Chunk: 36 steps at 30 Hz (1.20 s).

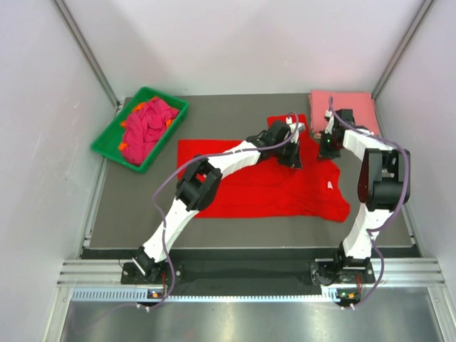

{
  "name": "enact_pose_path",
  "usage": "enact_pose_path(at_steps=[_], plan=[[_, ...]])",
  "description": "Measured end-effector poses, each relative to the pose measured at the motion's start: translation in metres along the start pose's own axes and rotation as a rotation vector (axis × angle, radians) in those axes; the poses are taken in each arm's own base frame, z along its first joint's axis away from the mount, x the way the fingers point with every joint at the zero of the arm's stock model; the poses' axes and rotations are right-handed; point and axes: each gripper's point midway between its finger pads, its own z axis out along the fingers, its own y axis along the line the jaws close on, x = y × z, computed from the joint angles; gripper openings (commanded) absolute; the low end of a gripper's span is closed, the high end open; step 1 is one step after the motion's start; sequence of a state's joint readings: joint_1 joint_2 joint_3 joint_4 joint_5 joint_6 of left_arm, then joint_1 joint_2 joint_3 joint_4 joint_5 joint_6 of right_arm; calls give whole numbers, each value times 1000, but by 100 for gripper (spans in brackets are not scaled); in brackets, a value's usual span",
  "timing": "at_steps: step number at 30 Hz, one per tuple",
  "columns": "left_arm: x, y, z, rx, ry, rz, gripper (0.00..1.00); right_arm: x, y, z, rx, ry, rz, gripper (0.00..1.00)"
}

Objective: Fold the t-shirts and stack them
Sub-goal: Fold the tshirt

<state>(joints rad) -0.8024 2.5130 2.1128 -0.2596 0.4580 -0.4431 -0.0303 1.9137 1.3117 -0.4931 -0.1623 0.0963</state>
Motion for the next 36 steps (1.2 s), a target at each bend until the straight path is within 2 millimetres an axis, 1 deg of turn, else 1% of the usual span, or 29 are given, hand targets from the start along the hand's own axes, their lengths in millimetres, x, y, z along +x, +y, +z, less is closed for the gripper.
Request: enact_pose_path(at_steps=[6,11,18,21,30,36], plan=[[-2,3,0,-23,-11,-4,0,-9,6,-10,-6,-35,-19,0],[-1,9,2,-49,-21,-25,0,-21,10,-18,-7,-79,-47,0],[13,20,6,-81,-4,-66,0,-37,37,-20,-23,-126,-153,0],[14,22,7,-86,-8,-70,0,-44,45,-22,-24,-146,-208,0],[12,22,6,-94,-22,-69,0,-48,59,-21,-5,-173,-357,0],[7,21,-1,-123,-45,-75,0,-55,63,-20,6,-204,-396,0]])
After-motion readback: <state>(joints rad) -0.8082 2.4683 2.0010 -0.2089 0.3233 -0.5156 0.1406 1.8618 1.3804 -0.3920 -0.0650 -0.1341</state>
